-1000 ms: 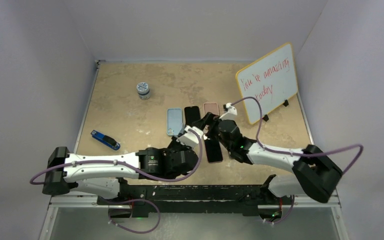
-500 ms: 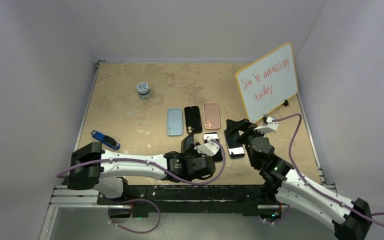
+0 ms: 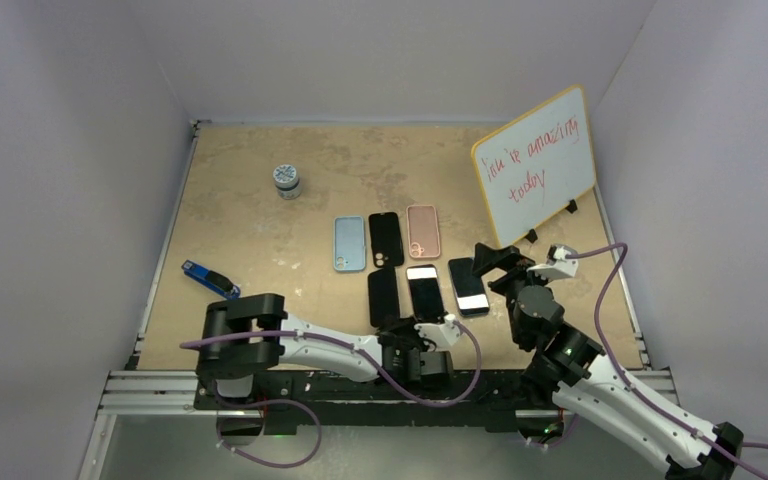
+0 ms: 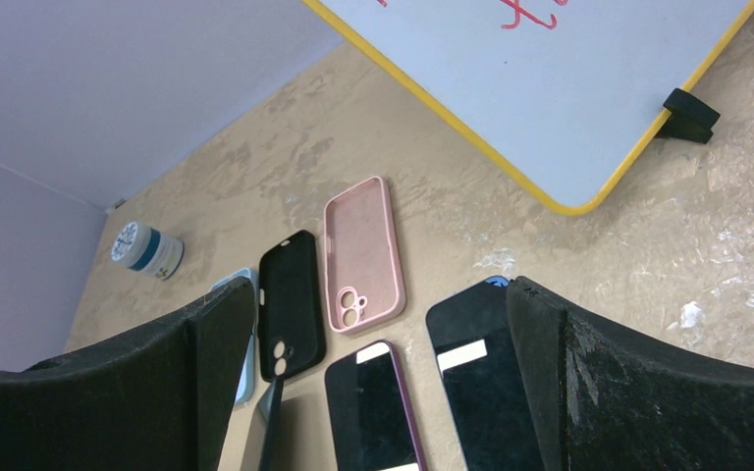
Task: Take the phone out of the phone case
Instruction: Place the phone at the center of the board.
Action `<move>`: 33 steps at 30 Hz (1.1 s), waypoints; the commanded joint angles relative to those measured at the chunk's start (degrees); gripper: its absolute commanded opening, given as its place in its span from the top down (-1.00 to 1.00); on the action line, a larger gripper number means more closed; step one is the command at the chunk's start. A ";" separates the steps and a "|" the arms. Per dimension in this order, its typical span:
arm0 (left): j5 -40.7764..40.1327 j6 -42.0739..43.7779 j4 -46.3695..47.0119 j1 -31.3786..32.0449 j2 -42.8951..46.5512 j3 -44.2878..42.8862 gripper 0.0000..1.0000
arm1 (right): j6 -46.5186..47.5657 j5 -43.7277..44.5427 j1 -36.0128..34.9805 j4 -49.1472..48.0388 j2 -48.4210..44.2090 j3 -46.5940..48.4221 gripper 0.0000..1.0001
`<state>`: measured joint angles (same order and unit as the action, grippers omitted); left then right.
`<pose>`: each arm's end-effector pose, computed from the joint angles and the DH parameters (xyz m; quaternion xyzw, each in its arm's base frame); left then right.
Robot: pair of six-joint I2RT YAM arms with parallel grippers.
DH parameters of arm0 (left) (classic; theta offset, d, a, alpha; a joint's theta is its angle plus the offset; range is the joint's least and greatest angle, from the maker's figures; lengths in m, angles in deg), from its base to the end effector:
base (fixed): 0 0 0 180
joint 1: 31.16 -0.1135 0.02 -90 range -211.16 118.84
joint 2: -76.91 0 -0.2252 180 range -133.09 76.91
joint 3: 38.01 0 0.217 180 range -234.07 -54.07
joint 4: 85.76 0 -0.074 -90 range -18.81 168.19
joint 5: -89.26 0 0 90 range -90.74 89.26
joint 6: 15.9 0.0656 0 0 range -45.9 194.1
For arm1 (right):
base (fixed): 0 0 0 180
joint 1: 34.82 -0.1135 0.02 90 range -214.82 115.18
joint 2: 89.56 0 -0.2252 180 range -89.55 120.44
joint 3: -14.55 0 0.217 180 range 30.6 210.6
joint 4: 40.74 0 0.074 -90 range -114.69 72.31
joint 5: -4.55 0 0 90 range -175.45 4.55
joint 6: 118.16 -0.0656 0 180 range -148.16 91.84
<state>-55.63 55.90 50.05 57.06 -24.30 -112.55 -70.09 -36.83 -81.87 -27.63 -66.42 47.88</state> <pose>0.0628 -0.2925 0.1314 0.4393 0.7607 0.1540 0.4523 0.1339 0.0716 0.2344 0.2538 0.6726 0.2271 0.6570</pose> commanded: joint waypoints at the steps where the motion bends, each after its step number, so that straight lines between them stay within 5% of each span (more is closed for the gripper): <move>1: 3.08 -0.85 1.68 0.68 -2.36 -3.30 0.89 | 0.27 3.19 0.20 0.86 -0.07 -0.22 -0.98; 22: 7.97 2.01 6.17 1.34 -10.51 -5.98 0.65 | -1.88 5.96 0.25 5.66 -3.63 -0.26 -0.98; 33: 5.59 0.42 3.10 0.71 -11.46 -6.89 0.12 | -1.26 8.03 0.23 10.67 -7.40 1.33 -0.98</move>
<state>-52.02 58.68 53.79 58.11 -34.44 -118.10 -70.75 -32.11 -81.67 -19.58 -72.12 47.62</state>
